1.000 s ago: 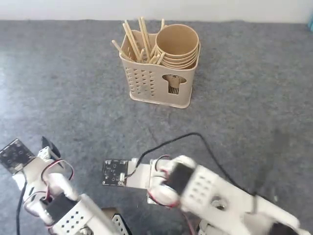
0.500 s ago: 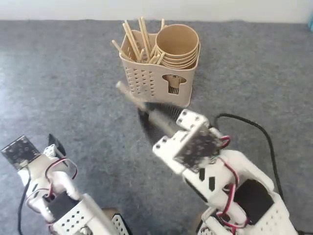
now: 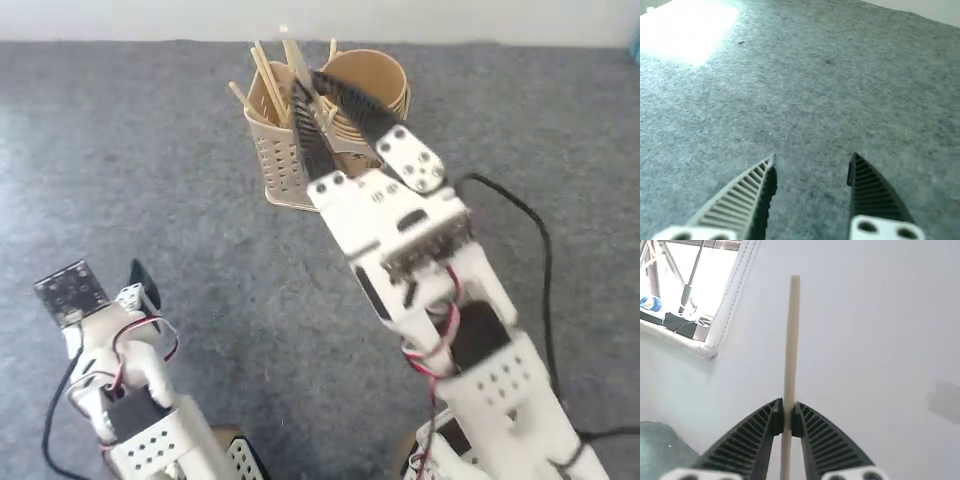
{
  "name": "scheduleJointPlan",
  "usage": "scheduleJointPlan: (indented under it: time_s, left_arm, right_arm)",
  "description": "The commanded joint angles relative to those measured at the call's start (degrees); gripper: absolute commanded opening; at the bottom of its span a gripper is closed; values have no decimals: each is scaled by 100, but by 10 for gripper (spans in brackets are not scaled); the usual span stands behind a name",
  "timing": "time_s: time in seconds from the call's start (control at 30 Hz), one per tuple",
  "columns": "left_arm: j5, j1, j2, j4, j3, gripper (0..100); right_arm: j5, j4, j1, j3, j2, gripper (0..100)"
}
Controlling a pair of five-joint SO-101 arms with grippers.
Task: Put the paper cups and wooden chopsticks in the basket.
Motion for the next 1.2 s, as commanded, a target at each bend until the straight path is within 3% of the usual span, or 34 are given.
scheduleJointPlan:
  time_s: [0.0,0.07,0.33,0.6,0.73,1.0,1.17]
  left_arm:
    - [-44,211,-79,9,-40,88]
    - [-44,220,-79,9,-40,11]
    - [-44,255,-62,193,-40,12]
    - [-62,730,-62,466,-40,12]
    - [-62,738,-62,466,-40,12]
    - [-62,879,-79,466,-40,12]
    - [-62,879,-70,466,-40,12]
  right_arm:
    - [-79,-629,101,-730,690,9]
    - [-79,-646,110,-1187,1147,9]
    - [-149,-690,119,-2796,3029,9]
    - [-1565,-620,681,-3921,4321,36]
    - [-1670,-338,831,-3912,4497,123]
    - [-1688,382,796,-3938,4330,123]
    - [-1916,1727,787,-3938,3451,97]
